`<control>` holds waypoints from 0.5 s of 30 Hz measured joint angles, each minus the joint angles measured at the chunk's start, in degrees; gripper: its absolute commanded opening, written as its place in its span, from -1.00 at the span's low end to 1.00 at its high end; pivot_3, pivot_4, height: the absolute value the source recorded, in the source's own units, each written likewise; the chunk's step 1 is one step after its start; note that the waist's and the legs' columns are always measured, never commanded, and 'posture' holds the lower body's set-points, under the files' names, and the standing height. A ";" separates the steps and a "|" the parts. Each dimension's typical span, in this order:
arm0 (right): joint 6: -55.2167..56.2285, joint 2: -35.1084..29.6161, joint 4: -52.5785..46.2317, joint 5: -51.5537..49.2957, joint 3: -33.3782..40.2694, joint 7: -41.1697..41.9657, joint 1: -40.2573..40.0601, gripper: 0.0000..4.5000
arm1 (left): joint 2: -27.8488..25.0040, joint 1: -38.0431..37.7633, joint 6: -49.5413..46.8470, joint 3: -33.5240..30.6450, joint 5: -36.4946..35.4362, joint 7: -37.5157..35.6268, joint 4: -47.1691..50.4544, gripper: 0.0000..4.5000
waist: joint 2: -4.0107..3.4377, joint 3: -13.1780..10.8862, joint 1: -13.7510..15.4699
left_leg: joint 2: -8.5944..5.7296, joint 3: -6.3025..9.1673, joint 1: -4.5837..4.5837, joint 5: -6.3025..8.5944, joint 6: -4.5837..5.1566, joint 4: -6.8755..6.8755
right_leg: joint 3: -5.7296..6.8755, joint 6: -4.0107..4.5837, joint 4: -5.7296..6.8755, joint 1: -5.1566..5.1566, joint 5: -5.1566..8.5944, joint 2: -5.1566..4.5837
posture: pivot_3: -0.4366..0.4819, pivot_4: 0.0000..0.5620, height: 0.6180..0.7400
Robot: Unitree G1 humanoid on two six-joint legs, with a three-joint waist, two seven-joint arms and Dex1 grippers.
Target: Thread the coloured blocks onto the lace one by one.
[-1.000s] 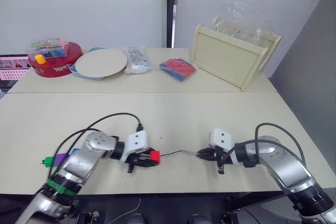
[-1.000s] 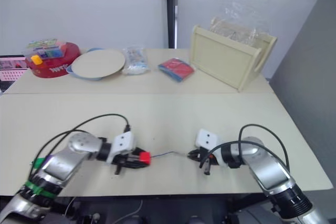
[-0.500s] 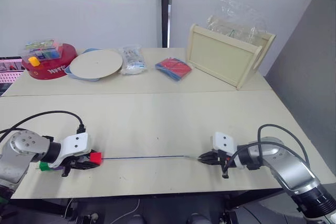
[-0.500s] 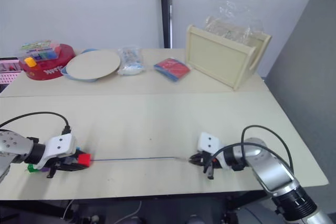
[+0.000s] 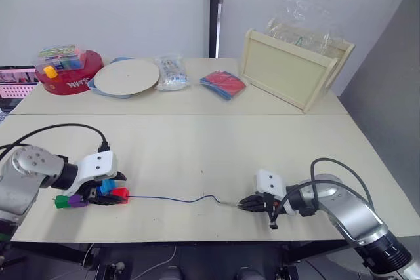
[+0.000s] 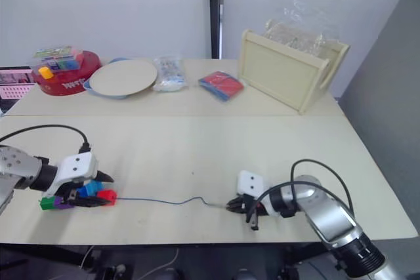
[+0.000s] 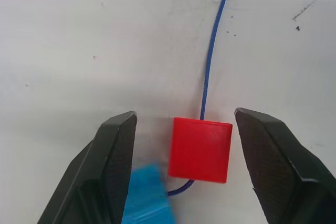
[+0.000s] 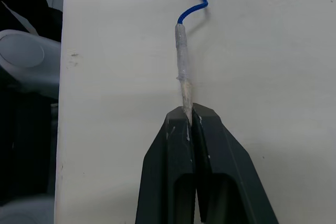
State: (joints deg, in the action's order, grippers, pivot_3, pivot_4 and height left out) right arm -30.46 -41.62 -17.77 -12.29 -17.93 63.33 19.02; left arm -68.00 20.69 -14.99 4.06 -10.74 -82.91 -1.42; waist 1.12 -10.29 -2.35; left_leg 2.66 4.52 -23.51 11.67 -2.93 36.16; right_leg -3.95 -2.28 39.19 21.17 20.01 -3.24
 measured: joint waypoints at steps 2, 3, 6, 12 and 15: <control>-0.02 0.54 -0.53 0.25 -1.05 -0.46 0.03 -1.00 | -2.92 2.32 -0.36 2.56 1.98 -3.12 1.05 0.40 | 0.00 0.00 -0.07 | 0.00 -0.01 0.01 0.00 0.00 -0.02 | -0.01 0.00 -0.02 0.00 0.00 0.01 | -0.05 -0.47 1.00; -0.06 0.80 -0.64 0.32 -1.55 -0.86 -0.05 -1.00 | -4.27 3.73 -0.39 4.23 3.46 -4.68 1.12 0.40 | -0.01 0.00 -0.12 | 0.00 -0.01 0.01 0.00 0.00 -0.04 | -0.01 0.00 -0.02 0.01 0.00 0.01 | -0.05 -0.47 1.00; -0.14 1.51 -0.81 0.38 -1.78 -1.91 -0.18 -1.00 | -4.58 6.99 -1.46 7.43 6.63 -6.78 1.65 0.40 | -0.01 -0.01 -0.13 | 0.02 0.00 0.01 0.00 0.00 -0.05 | -0.01 0.00 -0.01 0.03 0.00 0.03 | -0.05 -0.47 1.00; -1.54 2.27 -2.45 0.35 -1.85 -3.96 -0.41 -1.00 | -1.83 8.90 -4.21 14.05 13.07 -7.41 1.84 0.40 | 0.00 -0.01 -0.15 | 0.02 0.00 -0.02 0.00 0.00 -0.03 | -0.01 0.00 0.00 0.03 0.00 0.04 | -0.05 -0.47 1.00; -2.44 2.27 -3.07 0.29 -1.84 -4.74 -1.06 -1.00 | -1.09 9.39 -5.41 15.54 15.46 -7.47 2.69 0.40 | 0.00 -0.01 -0.10 | 0.02 0.00 -0.03 0.00 0.00 0.00 | -0.01 0.00 0.01 0.03 0.00 0.03 | -0.05 -0.47 1.00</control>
State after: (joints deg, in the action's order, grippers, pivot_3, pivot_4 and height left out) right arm -32.90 -39.35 -20.84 -11.99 -19.77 58.59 17.96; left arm -69.09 30.08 -20.40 19.60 4.72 -90.38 1.26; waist 1.12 -10.30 -2.45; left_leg 2.68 4.52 -23.54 11.67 -2.92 36.16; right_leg -3.96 -2.28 39.20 21.20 20.01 -3.21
